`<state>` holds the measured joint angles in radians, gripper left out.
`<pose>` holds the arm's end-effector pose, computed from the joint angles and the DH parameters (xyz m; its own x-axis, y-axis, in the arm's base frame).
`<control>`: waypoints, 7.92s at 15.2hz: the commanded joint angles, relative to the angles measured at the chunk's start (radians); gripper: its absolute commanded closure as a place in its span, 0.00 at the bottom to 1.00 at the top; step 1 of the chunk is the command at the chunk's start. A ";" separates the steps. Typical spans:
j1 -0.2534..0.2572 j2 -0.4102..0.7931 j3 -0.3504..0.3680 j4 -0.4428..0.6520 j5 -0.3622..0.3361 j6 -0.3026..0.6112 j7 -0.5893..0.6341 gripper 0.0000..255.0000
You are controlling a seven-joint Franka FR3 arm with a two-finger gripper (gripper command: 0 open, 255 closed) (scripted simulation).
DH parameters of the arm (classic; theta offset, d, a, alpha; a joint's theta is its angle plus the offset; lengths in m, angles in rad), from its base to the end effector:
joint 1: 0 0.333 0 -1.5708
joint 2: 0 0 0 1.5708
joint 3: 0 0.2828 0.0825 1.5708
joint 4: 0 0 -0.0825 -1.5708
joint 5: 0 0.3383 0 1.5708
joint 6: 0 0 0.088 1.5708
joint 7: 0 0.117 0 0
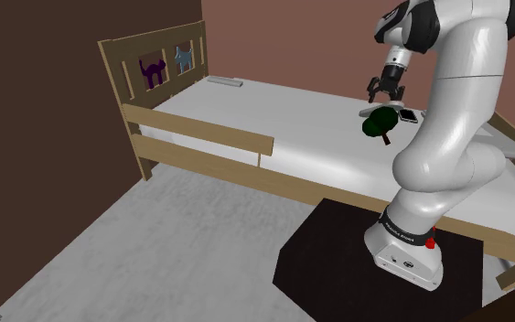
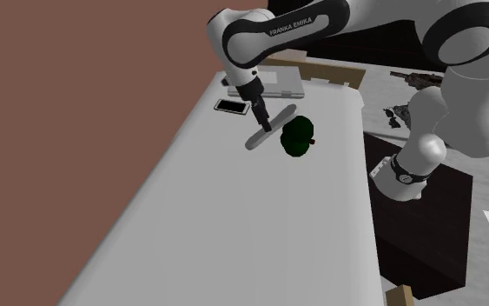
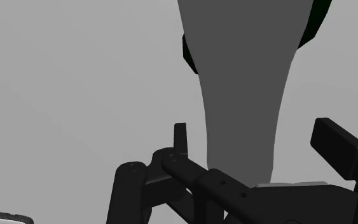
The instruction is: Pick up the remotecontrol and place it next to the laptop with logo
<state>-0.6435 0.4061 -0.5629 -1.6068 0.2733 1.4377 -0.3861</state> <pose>0.2508 -0.4791 0.3709 0.6167 -0.6558 -0.4355 -0.7796 -0.5857 -0.2219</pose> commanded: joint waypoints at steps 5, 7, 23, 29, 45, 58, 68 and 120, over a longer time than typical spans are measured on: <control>0.016 -0.019 0.001 -0.083 -0.004 0.059 -0.003 0.00; 0.016 -0.019 0.001 -0.083 -0.004 0.059 -0.003 0.00; 0.016 -0.024 0.000 -0.075 -0.006 0.048 -0.001 1.00; 0.015 -0.047 -0.005 -0.024 -0.018 -0.022 0.013 1.00; -0.002 -0.069 -0.013 0.165 -0.026 -0.226 0.041 1.00; -0.045 -0.029 -0.016 0.399 -0.002 -0.421 0.053 1.00; -0.062 -0.116 -0.045 0.362 -0.071 -0.467 -0.010 1.00; -0.169 -0.439 -0.195 -0.454 -0.405 0.092 -0.278 1.00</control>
<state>-0.8110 -0.0377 -0.7563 -2.0530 -0.1326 1.5174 -0.6615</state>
